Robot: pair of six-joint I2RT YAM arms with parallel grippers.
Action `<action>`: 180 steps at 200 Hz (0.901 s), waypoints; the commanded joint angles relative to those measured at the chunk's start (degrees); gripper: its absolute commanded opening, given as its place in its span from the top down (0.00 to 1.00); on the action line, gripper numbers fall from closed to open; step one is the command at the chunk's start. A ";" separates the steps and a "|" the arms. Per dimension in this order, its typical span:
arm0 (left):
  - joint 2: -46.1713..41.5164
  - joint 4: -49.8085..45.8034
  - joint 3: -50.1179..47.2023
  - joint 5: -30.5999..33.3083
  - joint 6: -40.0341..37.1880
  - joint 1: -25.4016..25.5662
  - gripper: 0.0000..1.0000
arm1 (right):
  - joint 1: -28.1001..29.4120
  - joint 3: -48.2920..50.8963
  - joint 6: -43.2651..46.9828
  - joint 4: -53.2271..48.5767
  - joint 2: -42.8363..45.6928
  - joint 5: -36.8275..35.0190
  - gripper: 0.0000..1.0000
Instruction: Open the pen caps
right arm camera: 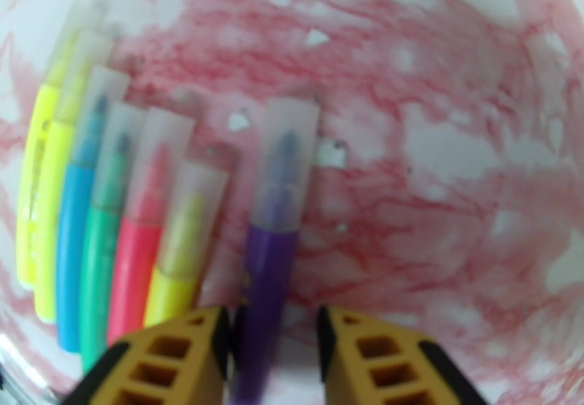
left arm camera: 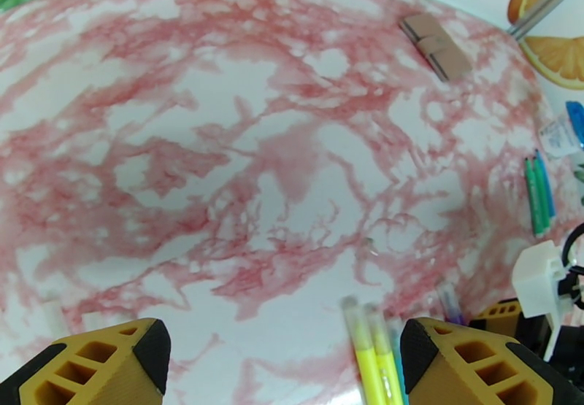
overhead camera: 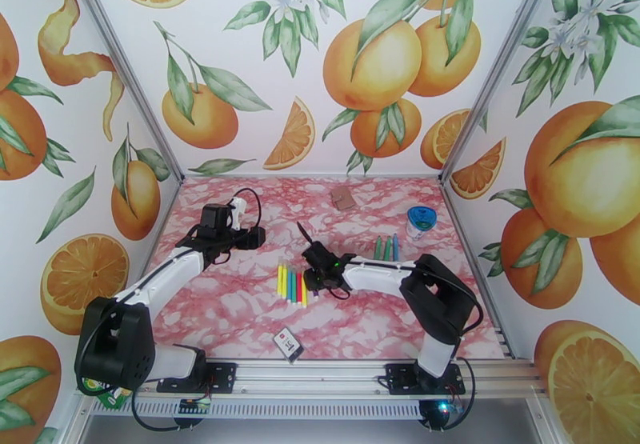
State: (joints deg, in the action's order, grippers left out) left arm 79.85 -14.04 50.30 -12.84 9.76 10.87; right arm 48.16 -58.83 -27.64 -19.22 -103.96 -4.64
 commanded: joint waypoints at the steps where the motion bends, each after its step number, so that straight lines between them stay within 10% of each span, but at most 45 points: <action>1: -1.31 2.51 -0.63 0.13 0.96 -0.33 0.13 | 0.77 -2.07 -0.49 -4.11 -1.48 -3.96 0.63; 180: 1.42 7.19 -1.62 -9.67 3.69 -0.33 0.12 | 1.43 0.17 -1.18 -2.90 2.13 -9.26 0.84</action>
State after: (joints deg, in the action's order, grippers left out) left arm 80.58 -9.54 48.95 -19.09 12.49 10.87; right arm 49.47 -60.36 -28.91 -22.44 -104.88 -10.63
